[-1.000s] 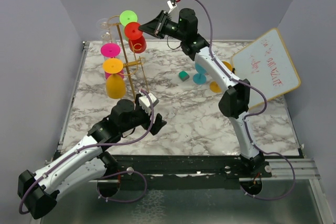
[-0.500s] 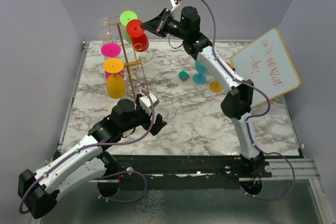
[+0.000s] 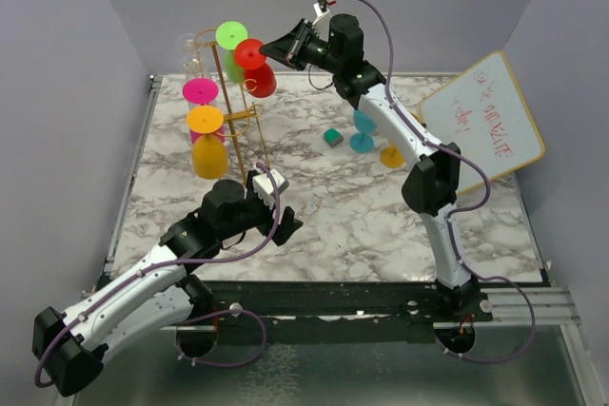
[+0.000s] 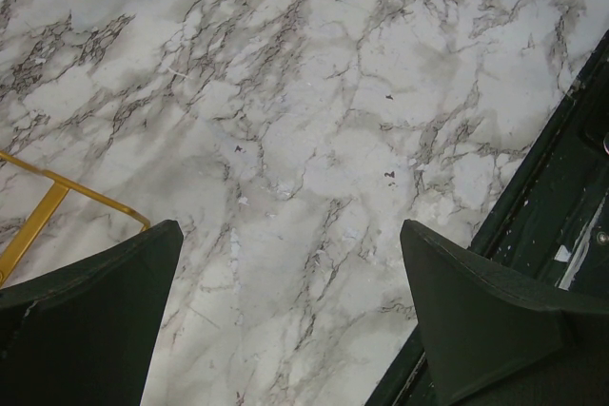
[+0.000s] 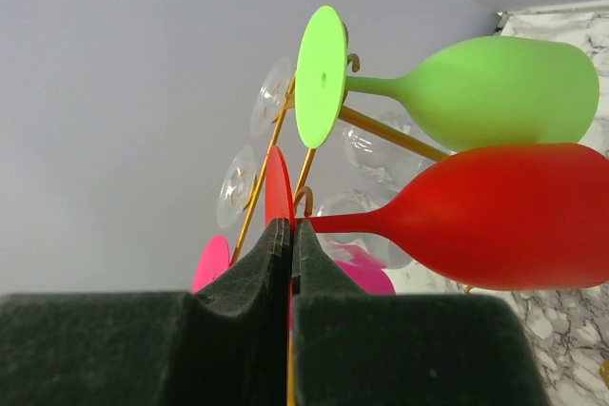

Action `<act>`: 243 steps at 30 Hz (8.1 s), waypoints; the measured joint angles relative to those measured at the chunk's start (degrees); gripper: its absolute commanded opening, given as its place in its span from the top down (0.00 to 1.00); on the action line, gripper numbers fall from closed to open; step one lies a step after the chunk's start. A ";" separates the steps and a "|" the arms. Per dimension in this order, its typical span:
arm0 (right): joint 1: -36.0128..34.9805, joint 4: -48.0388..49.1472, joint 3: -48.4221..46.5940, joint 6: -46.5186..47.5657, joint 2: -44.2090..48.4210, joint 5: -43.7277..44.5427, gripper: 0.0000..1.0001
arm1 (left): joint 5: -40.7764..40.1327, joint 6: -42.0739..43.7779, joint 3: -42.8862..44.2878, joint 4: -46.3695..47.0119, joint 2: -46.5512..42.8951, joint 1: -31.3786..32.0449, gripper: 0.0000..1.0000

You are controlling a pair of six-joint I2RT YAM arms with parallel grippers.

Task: Take the wine glass off the wine glass rack
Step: Pick up the wine glass from the wine rack, then place the wine glass at the center of the board.

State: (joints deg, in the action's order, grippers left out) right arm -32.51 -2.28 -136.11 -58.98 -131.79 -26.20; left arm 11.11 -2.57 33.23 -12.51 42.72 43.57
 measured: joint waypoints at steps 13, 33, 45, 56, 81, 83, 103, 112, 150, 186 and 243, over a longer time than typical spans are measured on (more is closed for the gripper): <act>0.28 -0.02 5.70 0.96 5.57 1.09 0.99 | 0.00 -0.07 -0.04 0.00 0.00 0.00 0.01; 0.76 3.56 34.60 13.44 28.61 4.42 0.99 | 0.72 -1.62 0.17 -0.28 -0.57 0.00 0.01; 0.76 2.21 58.60 27.67 55.01 6.45 1.00 | 6.51 -8.02 0.72 6.93 -6.99 -0.02 0.02; 0.76 -0.52 73.09 37.24 66.31 -0.11 1.00 | 9.49 -14.64 -2.45 18.73 -5.49 -0.02 0.03; 0.76 3.21 85.61 39.74 68.83 -22.43 0.99 | 10.49 -27.17 -4.00 30.67 2.34 -0.02 0.40; 0.76 4.17 86.27 39.28 68.83 -22.51 0.99 | 10.49 -27.41 -4.00 30.60 3.23 -0.02 0.45; 0.76 7.45 86.93 36.89 68.54 -22.97 0.99 | 10.32 -27.91 -2.73 30.84 4.22 -0.13 0.98; 0.87 10.40 89.07 33.40 68.52 -21.07 0.78 | 10.40 -28.09 -3.06 30.16 3.69 -0.13 1.00; 1.05 -2.47 92.45 29.11 78.49 23.17 0.00 | 15.74 -25.77 -3.80 30.56 5.25 -0.11 1.00; 16.74 24.50 93.66 18.08 61.66 -48.78 0.29 | 51.93 7.26 -8.31 31.69 0.13 2.69 1.00; 11.85 23.04 90.99 15.65 62.97 -52.81 0.99 | 46.01 27.41 -1.75 9.90 5.62 2.78 0.44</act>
State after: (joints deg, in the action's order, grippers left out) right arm -20.67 20.75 -45.12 -43.33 -68.82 -79.00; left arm 57.12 24.84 31.48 -2.61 48.34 46.35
